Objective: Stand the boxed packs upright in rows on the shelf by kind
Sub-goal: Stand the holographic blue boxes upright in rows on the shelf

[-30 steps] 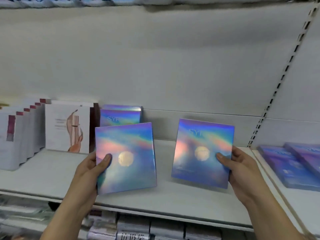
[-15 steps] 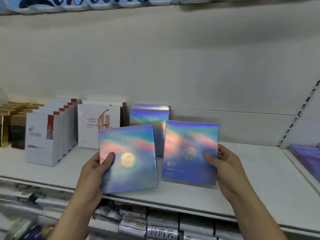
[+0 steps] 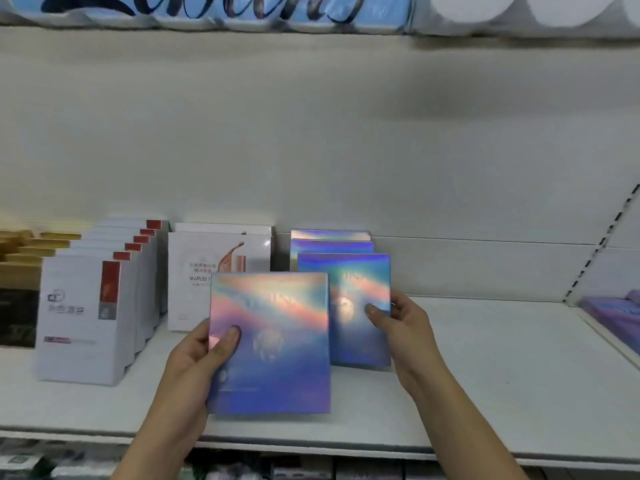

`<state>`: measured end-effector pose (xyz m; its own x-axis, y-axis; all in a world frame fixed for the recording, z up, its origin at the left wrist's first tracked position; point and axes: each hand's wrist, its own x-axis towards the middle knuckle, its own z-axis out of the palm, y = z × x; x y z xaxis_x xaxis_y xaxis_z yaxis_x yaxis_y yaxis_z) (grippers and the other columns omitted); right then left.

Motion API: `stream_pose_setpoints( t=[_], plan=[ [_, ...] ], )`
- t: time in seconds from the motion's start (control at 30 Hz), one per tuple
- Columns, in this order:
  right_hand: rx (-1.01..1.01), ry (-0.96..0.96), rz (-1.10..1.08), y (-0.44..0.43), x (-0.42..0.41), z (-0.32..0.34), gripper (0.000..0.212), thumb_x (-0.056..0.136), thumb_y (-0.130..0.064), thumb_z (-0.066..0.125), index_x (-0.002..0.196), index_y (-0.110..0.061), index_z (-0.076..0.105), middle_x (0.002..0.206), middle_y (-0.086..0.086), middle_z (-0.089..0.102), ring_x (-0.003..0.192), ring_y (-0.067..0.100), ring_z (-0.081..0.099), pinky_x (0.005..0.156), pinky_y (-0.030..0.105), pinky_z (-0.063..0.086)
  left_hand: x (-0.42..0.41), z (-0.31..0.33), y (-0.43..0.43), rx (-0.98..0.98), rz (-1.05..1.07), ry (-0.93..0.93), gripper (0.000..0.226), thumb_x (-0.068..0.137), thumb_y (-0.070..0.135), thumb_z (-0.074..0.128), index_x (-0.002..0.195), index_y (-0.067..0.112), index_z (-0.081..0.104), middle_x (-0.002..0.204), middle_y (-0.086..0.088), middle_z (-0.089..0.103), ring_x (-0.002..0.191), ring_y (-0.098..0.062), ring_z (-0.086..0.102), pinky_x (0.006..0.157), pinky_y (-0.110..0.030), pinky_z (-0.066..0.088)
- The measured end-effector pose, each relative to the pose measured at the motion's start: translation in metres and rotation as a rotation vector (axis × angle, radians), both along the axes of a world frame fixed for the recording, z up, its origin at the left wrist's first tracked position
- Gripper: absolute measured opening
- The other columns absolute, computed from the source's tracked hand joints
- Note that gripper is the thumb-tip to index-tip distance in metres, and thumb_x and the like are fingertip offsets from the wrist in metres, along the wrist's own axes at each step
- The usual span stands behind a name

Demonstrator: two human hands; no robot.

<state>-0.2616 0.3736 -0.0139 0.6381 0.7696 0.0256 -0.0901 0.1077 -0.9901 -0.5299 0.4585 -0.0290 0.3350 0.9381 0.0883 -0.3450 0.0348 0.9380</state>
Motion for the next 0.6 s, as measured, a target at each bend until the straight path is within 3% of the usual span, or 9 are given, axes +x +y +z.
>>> stream_pose_setpoints(
  t=[0.07, 0.13, 0.2, 0.37, 0.5, 0.6],
  plan=[
    [-0.018, -0.049, -0.075, 0.011, -0.01, -0.001, 0.02, 0.093, -0.007, 0.071, 0.105, -0.022, 0.072, 0.102, -0.003, 0.079, 0.095, 0.022, 0.074, 0.077, 0.037, 0.063, -0.005, 0.0, 0.006, -0.015, -0.036, -0.002, 0.032, 0.081, 0.028, 0.072, 0.112, 0.02, 0.077, 0.113, -0.017, 0.077, 0.097, -0.033, 0.077, 0.075, -0.041, 0.065],
    [-0.023, -0.122, -0.19, 0.018, -0.018, -0.002, 0.023, 0.091, -0.007, 0.073, 0.1, -0.028, 0.071, 0.1, -0.008, 0.077, 0.09, 0.013, 0.072, 0.064, 0.019, 0.058, -0.007, 0.0, 0.011, -0.033, -0.066, -0.001, 0.026, 0.082, 0.028, 0.071, 0.106, 0.022, 0.078, 0.111, -0.016, 0.078, 0.094, -0.032, 0.078, 0.07, -0.039, 0.065],
    [0.0, -0.169, -0.276, 0.021, -0.025, -0.003, 0.03, 0.089, -0.005, 0.074, 0.095, -0.033, 0.069, 0.096, -0.016, 0.075, 0.088, 0.005, 0.07, 0.058, 0.01, 0.051, -0.006, 0.002, 0.015, -0.045, -0.091, -0.013, 0.023, 0.083, 0.026, 0.07, 0.104, 0.021, 0.079, 0.11, -0.015, 0.079, 0.093, -0.03, 0.078, 0.067, -0.036, 0.064],
    [0.053, -0.187, -0.395, 0.031, -0.037, -0.005, 0.035, 0.087, -0.003, 0.073, 0.094, -0.037, 0.071, 0.089, -0.025, 0.074, 0.085, -0.003, 0.069, 0.073, 0.023, 0.053, -0.003, 0.005, 0.015, -0.032, -0.111, -0.026, 0.023, 0.082, 0.025, 0.07, 0.103, 0.022, 0.079, 0.109, -0.015, 0.079, 0.092, -0.029, 0.079, 0.066, -0.035, 0.064],
    [0.099, -0.17, -0.414, 0.034, -0.041, -0.008, 0.038, 0.087, -0.005, 0.073, 0.091, -0.042, 0.07, 0.086, -0.033, 0.072, 0.084, -0.011, 0.066, 0.063, 0.008, 0.05, -0.004, 0.002, 0.014, -0.066, -0.106, -0.038, 0.025, 0.081, 0.023, 0.07, 0.104, 0.02, 0.079, 0.109, -0.017, 0.078, 0.09, -0.029, 0.079, 0.066, -0.037, 0.065],
    [0.095, -0.127, -0.434, 0.035, -0.041, -0.011, 0.037, 0.088, -0.005, 0.074, 0.093, -0.042, 0.069, 0.093, -0.025, 0.074, 0.085, -0.009, 0.067, 0.066, 0.01, 0.05, -0.007, 0.003, 0.012, -0.056, -0.102, -0.03, 0.026, 0.082, 0.024, 0.071, 0.106, 0.021, 0.079, 0.11, -0.017, 0.078, 0.091, -0.029, 0.079, 0.066, -0.036, 0.064]
  ],
)
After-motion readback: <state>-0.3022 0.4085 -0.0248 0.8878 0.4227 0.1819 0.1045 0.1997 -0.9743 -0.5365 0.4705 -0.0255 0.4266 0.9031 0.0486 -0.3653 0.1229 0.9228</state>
